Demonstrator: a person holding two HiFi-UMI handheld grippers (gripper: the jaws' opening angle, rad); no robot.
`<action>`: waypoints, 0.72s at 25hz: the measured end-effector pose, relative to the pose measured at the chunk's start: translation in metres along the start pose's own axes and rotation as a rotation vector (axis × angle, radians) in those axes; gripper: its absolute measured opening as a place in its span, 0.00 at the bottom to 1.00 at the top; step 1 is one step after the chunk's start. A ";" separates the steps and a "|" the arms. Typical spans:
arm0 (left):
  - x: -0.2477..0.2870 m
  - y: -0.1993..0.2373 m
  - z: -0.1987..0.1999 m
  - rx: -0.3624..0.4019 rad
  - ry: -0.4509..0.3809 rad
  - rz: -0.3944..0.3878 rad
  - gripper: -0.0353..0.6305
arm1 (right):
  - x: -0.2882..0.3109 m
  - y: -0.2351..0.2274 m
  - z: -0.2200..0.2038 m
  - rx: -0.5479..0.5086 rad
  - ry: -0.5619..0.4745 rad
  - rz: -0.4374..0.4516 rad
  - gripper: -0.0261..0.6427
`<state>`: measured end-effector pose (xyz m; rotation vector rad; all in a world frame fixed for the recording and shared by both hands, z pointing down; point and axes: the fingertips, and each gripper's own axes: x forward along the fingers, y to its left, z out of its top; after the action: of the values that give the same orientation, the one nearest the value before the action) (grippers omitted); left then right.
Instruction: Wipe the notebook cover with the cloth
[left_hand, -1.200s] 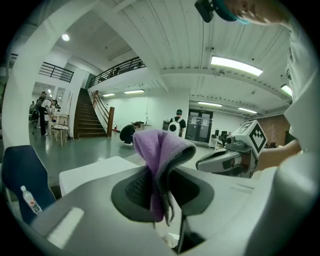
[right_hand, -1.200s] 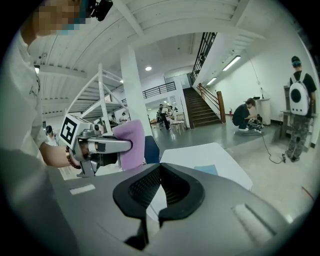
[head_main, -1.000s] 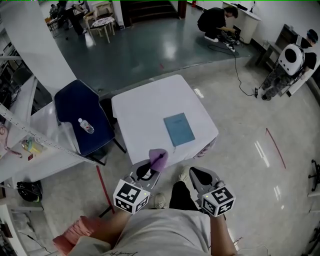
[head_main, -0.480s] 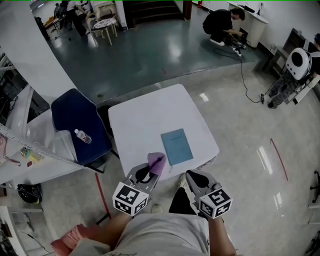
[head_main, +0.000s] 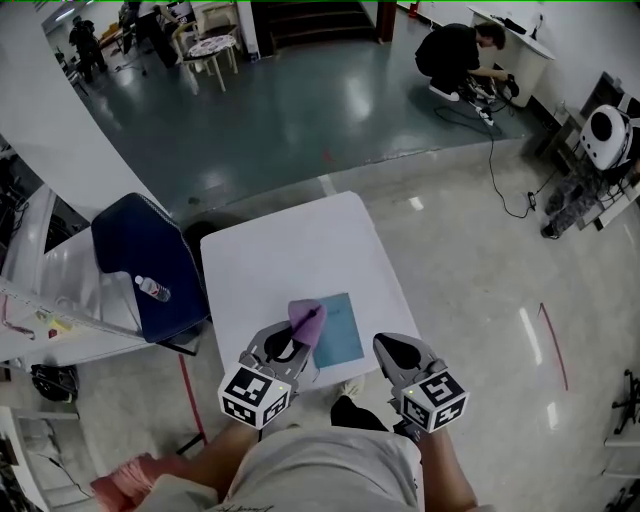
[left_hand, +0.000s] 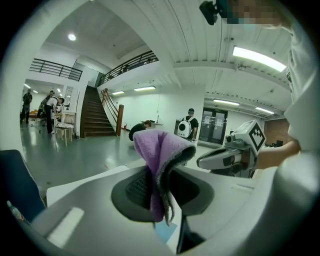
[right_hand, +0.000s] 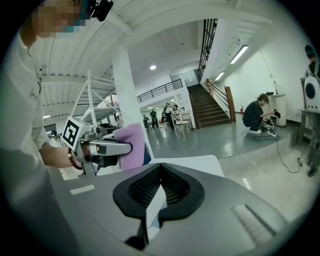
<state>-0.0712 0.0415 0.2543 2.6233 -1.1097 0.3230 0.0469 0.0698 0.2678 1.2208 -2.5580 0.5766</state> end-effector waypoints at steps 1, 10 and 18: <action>0.008 0.000 0.003 0.002 -0.001 0.004 0.17 | 0.001 -0.009 0.002 -0.001 0.002 0.006 0.06; 0.058 -0.008 0.025 0.006 -0.009 0.049 0.17 | 0.002 -0.071 0.021 -0.008 0.005 0.040 0.06; 0.064 0.004 0.024 0.010 0.024 0.073 0.17 | 0.014 -0.085 0.022 0.013 0.015 0.046 0.06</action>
<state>-0.0280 -0.0122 0.2524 2.5848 -1.2011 0.3747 0.1037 0.0020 0.2743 1.1595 -2.5800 0.6115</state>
